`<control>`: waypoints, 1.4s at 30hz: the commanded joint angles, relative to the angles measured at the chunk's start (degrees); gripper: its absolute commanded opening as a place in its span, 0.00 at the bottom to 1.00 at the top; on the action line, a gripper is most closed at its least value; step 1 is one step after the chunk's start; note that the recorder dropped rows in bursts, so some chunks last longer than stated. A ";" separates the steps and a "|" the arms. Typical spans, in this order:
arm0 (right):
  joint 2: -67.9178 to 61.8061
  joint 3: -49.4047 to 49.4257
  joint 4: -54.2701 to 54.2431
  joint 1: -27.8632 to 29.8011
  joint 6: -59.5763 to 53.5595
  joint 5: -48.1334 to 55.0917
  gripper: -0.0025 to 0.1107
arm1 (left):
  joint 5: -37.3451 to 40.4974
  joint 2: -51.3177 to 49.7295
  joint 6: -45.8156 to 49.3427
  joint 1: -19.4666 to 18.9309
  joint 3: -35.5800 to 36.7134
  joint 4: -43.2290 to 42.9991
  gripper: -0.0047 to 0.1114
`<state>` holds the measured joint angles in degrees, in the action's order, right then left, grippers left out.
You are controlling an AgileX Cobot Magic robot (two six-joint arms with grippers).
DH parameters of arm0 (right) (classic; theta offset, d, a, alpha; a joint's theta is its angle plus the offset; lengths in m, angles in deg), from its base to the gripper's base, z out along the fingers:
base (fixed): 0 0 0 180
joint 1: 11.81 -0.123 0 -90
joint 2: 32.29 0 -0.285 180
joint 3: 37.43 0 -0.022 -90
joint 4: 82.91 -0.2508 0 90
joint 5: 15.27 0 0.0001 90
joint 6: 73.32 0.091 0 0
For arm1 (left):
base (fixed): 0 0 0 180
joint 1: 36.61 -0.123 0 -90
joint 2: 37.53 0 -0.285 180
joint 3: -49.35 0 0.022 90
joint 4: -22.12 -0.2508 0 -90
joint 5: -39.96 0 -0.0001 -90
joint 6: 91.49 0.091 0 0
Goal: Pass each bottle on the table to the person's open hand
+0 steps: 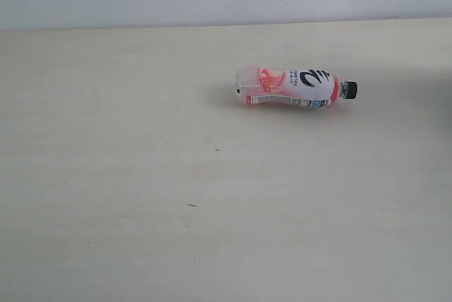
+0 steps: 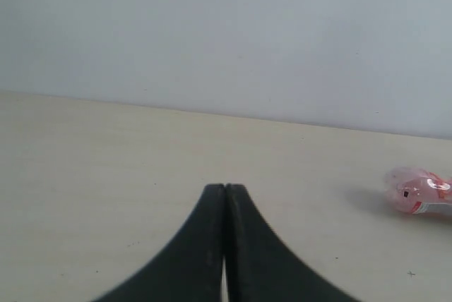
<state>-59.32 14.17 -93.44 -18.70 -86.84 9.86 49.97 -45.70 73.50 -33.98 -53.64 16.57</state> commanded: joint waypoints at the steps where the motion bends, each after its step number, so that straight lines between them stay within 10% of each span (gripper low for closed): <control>1: 0.55 0.18 -0.02 0.27 0.14 -1.22 0.03 | -0.24 0.39 0.04 -0.22 0.21 0.43 0.04; 42: 0.55 0.18 -1.28 0.27 0.23 -2.03 0.03 | -0.24 0.39 0.04 -0.22 0.21 0.43 0.04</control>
<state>-59.23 14.17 -94.31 -18.70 -86.70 8.84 49.97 -45.70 73.50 -33.98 -53.64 16.57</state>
